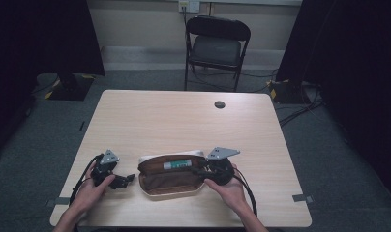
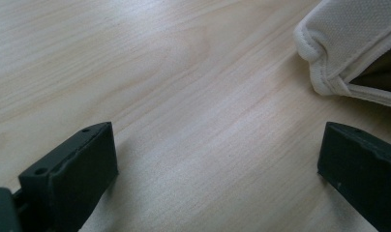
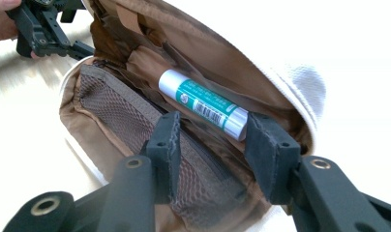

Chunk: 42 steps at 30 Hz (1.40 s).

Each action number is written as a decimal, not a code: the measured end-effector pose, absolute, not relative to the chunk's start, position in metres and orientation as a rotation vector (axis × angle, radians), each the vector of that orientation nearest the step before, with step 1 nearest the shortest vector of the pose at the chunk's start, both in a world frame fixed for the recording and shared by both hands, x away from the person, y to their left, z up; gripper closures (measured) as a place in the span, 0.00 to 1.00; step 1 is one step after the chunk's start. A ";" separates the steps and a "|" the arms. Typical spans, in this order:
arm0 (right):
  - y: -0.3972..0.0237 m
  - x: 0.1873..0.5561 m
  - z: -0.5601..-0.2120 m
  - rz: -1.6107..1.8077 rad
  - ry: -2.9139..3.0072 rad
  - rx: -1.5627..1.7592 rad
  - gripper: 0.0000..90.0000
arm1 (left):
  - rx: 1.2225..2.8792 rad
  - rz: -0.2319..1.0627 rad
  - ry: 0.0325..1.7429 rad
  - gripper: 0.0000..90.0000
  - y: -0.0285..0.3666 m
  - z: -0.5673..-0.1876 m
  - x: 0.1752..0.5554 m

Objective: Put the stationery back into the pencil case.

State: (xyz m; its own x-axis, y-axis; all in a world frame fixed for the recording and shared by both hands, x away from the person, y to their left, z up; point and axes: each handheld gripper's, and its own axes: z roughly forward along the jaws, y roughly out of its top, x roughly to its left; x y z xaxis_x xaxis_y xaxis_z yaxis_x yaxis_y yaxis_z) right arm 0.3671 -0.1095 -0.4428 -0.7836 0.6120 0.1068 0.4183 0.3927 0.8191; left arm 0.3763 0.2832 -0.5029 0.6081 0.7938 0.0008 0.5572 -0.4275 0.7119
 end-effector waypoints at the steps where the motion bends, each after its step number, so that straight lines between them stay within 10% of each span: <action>1: -0.111 0.366 -0.442 1.343 2.434 0.919 0.63 | 2.148 0.445 1.059 0.00 0.283 -0.503 0.376; 23: -0.175 0.346 -0.435 1.341 2.314 1.044 0.58 | 2.147 0.445 1.059 0.00 0.283 -0.503 0.376; 42: -0.232 0.373 -0.466 1.108 2.139 1.309 0.29 | 2.142 0.443 1.060 0.00 0.283 -0.503 0.376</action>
